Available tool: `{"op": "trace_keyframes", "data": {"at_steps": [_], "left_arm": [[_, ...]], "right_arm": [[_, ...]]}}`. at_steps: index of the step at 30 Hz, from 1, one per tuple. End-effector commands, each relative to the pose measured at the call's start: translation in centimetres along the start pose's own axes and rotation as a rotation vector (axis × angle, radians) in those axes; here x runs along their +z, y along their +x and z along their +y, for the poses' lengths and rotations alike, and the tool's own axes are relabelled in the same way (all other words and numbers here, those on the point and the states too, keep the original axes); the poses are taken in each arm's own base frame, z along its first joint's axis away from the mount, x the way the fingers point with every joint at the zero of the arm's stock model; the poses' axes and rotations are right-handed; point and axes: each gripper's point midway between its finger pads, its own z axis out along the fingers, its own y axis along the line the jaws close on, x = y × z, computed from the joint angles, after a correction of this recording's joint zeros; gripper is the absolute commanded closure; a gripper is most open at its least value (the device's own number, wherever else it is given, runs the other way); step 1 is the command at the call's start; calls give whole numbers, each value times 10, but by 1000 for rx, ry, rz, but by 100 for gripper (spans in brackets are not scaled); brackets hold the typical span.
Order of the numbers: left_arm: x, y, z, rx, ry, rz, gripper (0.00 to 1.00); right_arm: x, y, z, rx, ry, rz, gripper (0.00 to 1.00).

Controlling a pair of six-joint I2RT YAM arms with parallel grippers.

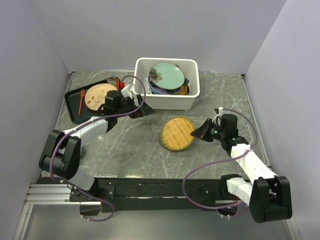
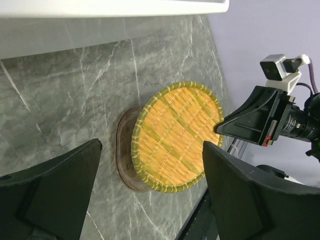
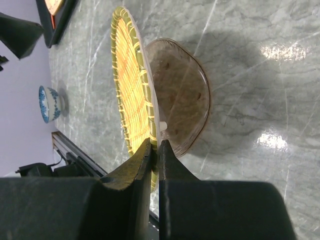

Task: Place the plates into the plastic bin on the countertop
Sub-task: Pick up the plate at the center of the board.

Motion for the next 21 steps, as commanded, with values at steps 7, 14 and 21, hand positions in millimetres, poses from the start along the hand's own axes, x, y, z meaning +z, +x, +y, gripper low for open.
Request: {"op": "trace_keyframes", "data": {"at_steps": [7,14,21], "left_arm": [[-21,-26,-12,106,-76,-100,12],[-35,-23,-8,97,-130,-127,10],[-44,-10,5,82,-179,-130,9]], "right_arm": [[-16,-43,54,-104,-131,-88,100],[-19,-62,74,-135,-168,-102,100],[-16,-81,88,-157,-188,-110,100]]}}
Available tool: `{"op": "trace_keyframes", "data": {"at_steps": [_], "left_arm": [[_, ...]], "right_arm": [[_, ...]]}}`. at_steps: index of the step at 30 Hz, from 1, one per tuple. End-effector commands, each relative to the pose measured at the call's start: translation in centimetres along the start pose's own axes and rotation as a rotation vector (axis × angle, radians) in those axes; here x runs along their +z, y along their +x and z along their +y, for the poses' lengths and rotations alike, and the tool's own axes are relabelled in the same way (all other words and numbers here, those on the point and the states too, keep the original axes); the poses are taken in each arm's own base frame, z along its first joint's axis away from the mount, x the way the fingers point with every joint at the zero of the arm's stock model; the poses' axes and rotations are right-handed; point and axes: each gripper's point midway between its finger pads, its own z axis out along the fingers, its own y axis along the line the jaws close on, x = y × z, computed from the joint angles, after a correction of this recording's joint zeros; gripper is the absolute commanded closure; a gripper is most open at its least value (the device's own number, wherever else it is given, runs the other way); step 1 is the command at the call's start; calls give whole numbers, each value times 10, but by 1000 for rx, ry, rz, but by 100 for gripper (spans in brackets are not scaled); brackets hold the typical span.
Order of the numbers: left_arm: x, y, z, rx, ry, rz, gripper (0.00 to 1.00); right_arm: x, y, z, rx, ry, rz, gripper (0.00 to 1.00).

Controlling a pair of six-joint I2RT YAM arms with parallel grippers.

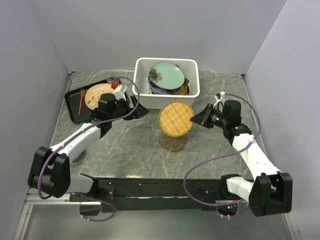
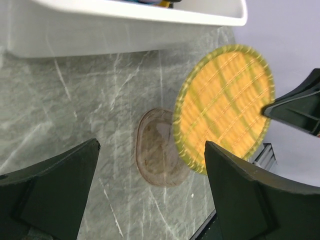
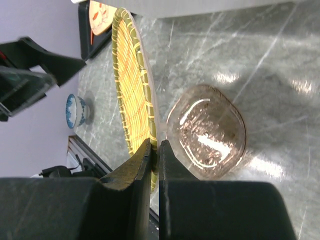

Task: Place the plates into the plastic bin on the countertop
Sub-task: Place the plate in the plastic bin.

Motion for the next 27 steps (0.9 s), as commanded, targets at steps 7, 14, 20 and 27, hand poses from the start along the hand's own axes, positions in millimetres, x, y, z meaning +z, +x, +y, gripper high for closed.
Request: {"op": "trace_keyframes", "data": {"at_steps": [7,14,20,27], "left_arm": [[-6,6,14,32,-64,-15,8],[2,7,18,48,-56,1,8],[9,12,23,57,-56,25,8],[8,16,25,51,-55,29,8]], "right_arm": [[0,-38,36,-66,-103,-64,100],[-7,-43,45,-62,-110,-84,100],[-16,-56,57,-78,-106,-131,100],[-14,-73,64,-74,-118,-161,100]]}}
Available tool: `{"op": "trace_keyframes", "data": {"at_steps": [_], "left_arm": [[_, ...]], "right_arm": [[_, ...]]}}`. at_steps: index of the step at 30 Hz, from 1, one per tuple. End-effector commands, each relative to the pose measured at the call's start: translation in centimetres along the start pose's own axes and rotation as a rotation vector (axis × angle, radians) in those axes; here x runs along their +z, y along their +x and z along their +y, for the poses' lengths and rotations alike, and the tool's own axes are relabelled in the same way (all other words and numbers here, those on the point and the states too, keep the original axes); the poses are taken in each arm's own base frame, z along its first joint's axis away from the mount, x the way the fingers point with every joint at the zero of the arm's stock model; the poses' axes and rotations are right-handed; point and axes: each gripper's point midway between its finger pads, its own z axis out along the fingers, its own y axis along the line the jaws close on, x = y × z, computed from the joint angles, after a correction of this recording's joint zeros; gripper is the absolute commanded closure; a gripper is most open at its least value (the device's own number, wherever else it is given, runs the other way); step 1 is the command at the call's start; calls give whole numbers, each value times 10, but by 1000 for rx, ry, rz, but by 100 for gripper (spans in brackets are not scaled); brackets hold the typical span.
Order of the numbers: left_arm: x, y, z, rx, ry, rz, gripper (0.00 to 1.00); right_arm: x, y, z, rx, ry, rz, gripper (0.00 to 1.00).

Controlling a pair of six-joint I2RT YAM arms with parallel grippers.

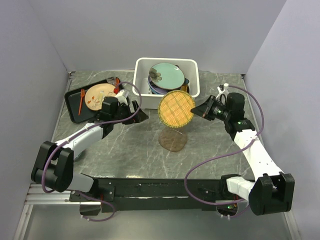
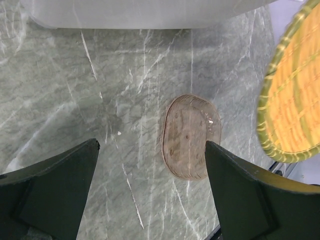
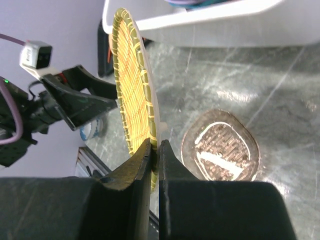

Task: Place the plates into the plastic bin on the countertop
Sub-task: Place the plate in the plastic bin.

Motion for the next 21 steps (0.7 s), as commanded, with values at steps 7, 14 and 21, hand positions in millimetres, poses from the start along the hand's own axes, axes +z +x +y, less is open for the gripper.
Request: {"op": "trace_keyframes", "data": {"at_steps": [7,14,21], "left_arm": [[-11,-9,-10,39,26,-52,8],[-27,-8,-3,44,-33,-80,7],[-35,3,1,20,-47,-77,7]], "right_arm": [[8,-55,42,-35,-127,-111,100],[21,-73,47,-35,-149,-114,100],[43,-93,48,-13,-179,-111,100]]}}
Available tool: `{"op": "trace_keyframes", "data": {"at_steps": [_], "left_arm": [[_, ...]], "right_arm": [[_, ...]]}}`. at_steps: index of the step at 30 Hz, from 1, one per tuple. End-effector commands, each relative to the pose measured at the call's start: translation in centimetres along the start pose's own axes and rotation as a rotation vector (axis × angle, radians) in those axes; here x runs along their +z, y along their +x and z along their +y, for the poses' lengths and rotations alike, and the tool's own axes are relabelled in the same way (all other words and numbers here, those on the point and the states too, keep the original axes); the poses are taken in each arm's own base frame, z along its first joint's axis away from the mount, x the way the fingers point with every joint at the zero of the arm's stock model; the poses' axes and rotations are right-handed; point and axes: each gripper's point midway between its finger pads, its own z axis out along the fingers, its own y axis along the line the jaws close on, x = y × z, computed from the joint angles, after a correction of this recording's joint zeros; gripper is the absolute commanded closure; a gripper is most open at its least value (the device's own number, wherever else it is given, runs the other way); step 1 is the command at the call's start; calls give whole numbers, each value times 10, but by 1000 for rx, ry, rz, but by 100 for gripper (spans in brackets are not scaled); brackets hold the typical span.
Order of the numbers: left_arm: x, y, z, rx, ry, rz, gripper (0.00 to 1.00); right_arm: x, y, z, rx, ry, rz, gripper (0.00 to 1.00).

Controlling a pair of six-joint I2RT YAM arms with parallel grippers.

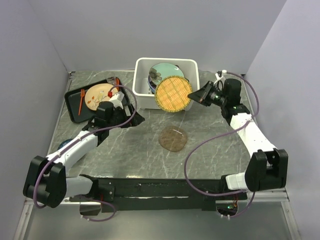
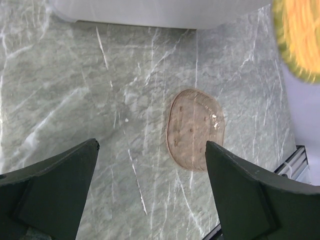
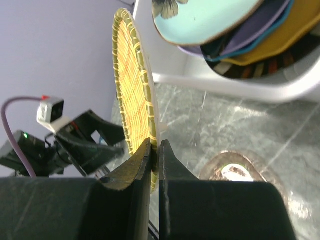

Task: Place the plates into the plastic bin on the countertop
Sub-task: Place the plate in the plastic bin.

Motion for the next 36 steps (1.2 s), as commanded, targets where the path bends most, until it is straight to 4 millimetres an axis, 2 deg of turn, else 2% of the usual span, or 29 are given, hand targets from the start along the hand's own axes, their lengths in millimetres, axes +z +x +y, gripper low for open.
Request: {"op": "trace_keyframes", "data": {"at_steps": [1,5,12,21,27,36], "left_arm": [[-7,0,0,9,-8,-17,7],[-9,4,2,12,-14,-7,7],[-7,6,3,17,-8,4,7],[-3,10,-3,8,30,21,7],[-3,20,-4,-9,61,47,7],[-4,25,-9,-15,94,72,7]], "right_arm": [[8,-41,35,-57,-117,-78,100],[23,-53,31,-37,-118,-83,100],[38,-71,32,-2,-145,-114,100],[61,-83,20,10,-136,-104,100],[77,-91,12,23,-139,-95,100],[104,-96,-1,79,-173,-73,100]]}}
